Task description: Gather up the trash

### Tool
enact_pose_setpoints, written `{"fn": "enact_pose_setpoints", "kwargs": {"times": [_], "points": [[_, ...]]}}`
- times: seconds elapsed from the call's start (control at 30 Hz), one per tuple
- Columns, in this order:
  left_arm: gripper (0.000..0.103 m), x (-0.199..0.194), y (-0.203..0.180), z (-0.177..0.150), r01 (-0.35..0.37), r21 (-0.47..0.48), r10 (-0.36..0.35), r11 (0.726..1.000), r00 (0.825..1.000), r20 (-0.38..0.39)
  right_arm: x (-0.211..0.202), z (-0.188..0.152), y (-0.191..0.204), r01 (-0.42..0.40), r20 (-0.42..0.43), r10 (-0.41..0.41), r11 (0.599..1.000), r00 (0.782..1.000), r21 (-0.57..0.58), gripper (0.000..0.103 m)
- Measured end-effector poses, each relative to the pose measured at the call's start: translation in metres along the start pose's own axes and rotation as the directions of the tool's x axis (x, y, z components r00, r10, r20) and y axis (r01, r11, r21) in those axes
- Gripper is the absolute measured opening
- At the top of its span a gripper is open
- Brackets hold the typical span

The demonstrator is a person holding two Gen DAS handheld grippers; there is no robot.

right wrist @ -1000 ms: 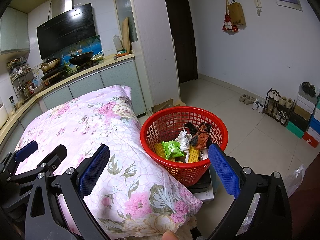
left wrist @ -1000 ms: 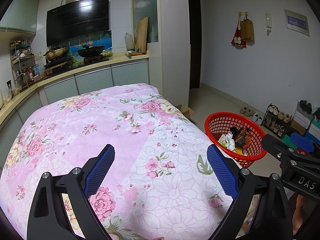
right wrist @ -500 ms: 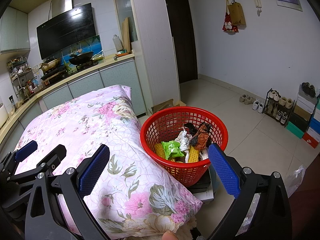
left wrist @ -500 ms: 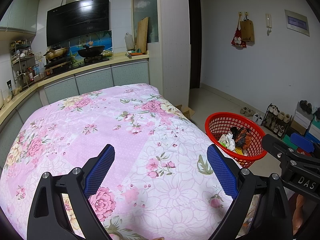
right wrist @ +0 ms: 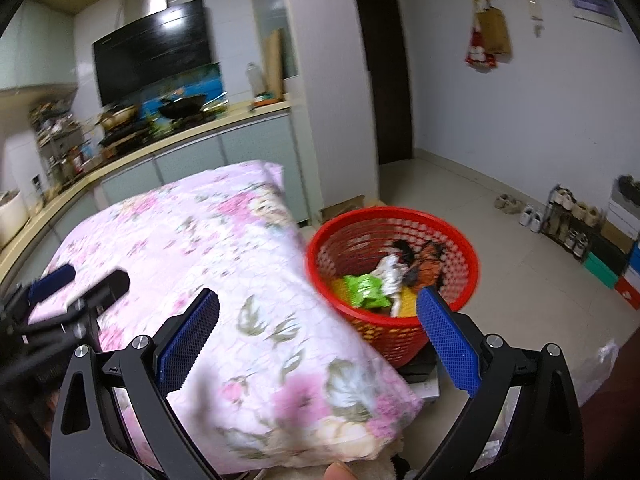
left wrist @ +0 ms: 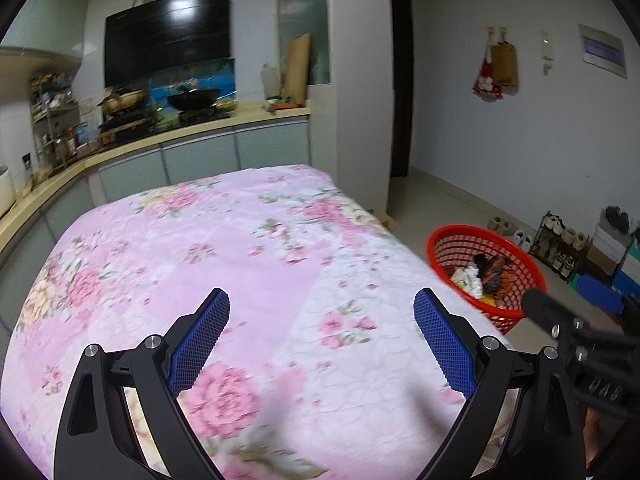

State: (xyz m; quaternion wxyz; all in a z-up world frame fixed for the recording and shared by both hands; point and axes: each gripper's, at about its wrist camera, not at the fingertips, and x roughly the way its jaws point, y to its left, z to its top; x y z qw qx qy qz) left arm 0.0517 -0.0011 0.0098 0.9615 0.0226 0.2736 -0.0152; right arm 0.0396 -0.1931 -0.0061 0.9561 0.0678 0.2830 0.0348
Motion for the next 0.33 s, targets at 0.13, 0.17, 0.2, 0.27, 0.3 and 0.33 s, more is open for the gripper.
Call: {"fn": "enact_pose_setpoints", "kwargs": {"times": [0.13, 0.17, 0.2, 0.27, 0.3, 0.33], "points": [[0.090, -0.009, 0.032, -0.004, -0.066, -0.034, 0.065, 0.997, 0.998, -0.008, 0.002, -0.013, 0.024, -0.080, -0.020, 0.079, 0.995, 0.997, -0.057, 0.096], [0.090, -0.011, 0.038, -0.006, -0.081, -0.038, 0.081, 0.996, 0.997, -0.011, 0.001, -0.019, 0.034, -0.109, -0.020, 0.108, 0.990, 0.994, -0.086, 0.096], [0.090, -0.014, 0.047, -0.008, -0.104, -0.041, 0.104, 0.994, 0.995, -0.013, 0.000, -0.023, 0.043, -0.129, -0.018, 0.128, 0.986, 0.992, -0.109, 0.096], [0.090, -0.017, 0.060, -0.011, -0.131, -0.038, 0.131, 0.991, 0.991, -0.012, -0.002, -0.036, 0.062, -0.176, -0.005, 0.178, 0.970, 0.984, -0.168, 0.096], [0.090, -0.018, 0.067, -0.014, -0.147, -0.028, 0.147, 0.989, 0.989, -0.016, -0.002, -0.043, 0.072, -0.188, 0.006, 0.193, 0.962, 0.981, -0.198, 0.096], [0.090, -0.019, 0.071, -0.017, -0.159, -0.019, 0.159, 0.987, 0.987, -0.019, -0.003, -0.050, 0.081, -0.199, 0.016, 0.208, 0.953, 0.978, -0.230, 0.096]]}}
